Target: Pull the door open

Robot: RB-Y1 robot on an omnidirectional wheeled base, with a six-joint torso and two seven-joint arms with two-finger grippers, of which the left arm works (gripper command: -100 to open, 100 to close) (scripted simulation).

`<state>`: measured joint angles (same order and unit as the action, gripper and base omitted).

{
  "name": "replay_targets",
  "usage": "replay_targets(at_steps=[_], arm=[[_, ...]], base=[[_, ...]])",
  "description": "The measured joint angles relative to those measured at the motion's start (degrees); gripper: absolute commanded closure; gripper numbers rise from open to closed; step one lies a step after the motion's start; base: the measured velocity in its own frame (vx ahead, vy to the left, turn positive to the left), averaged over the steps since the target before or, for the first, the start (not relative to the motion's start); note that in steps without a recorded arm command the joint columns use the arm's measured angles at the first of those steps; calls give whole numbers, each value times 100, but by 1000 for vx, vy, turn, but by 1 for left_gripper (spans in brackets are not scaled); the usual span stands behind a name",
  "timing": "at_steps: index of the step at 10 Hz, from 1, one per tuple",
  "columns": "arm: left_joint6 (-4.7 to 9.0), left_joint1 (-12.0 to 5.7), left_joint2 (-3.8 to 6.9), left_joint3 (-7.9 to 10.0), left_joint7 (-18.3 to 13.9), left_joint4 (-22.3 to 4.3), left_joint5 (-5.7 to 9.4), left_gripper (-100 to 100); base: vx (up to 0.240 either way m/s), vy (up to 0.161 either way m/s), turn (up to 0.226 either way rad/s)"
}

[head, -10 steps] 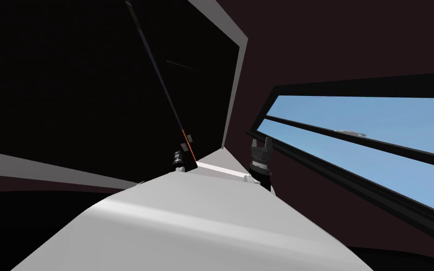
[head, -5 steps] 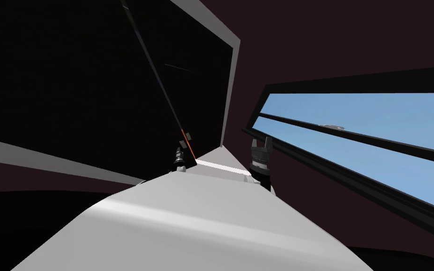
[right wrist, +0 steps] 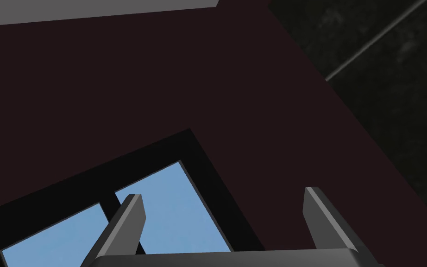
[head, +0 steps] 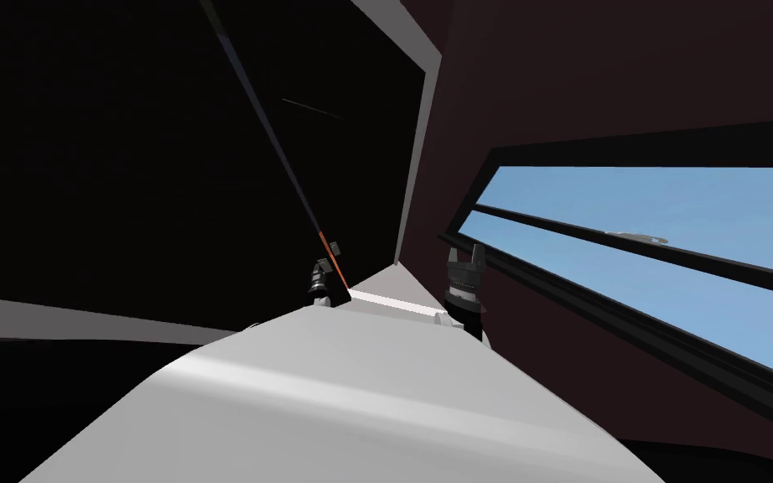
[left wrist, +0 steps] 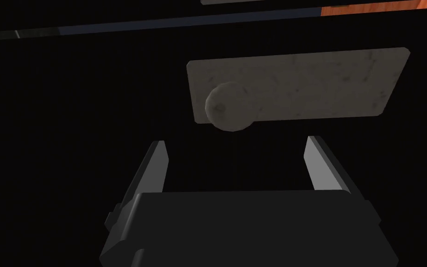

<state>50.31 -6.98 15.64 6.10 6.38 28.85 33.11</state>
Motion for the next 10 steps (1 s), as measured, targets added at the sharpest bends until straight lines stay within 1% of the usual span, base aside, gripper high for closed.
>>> replay_targets(at_steps=[1, 2, 3, 5, 8, 9, 10], arm=[[10, -13, 2, 6, 7, -10, 7, -100], [39, -47, 8, 2, -5, -55, 6, -100], [55, -45, 5, 0, -9, -62, 5, 100], [45, -61, 22, 7, -6, -48, 7, 100], [33, -48, 7, -1, -1, -57, 3, 100], [32, -47, 5, -2, -1, -59, 4, 100], [24, -66, 34, -29, -34, -33, -35, 100]], base=[[180, 83, -48], [70, 32, 2], [-13, -7, -2], [-21, -8, -4], [-6, -3, 0], [-140, -10, -44], [-254, -13, -82]])
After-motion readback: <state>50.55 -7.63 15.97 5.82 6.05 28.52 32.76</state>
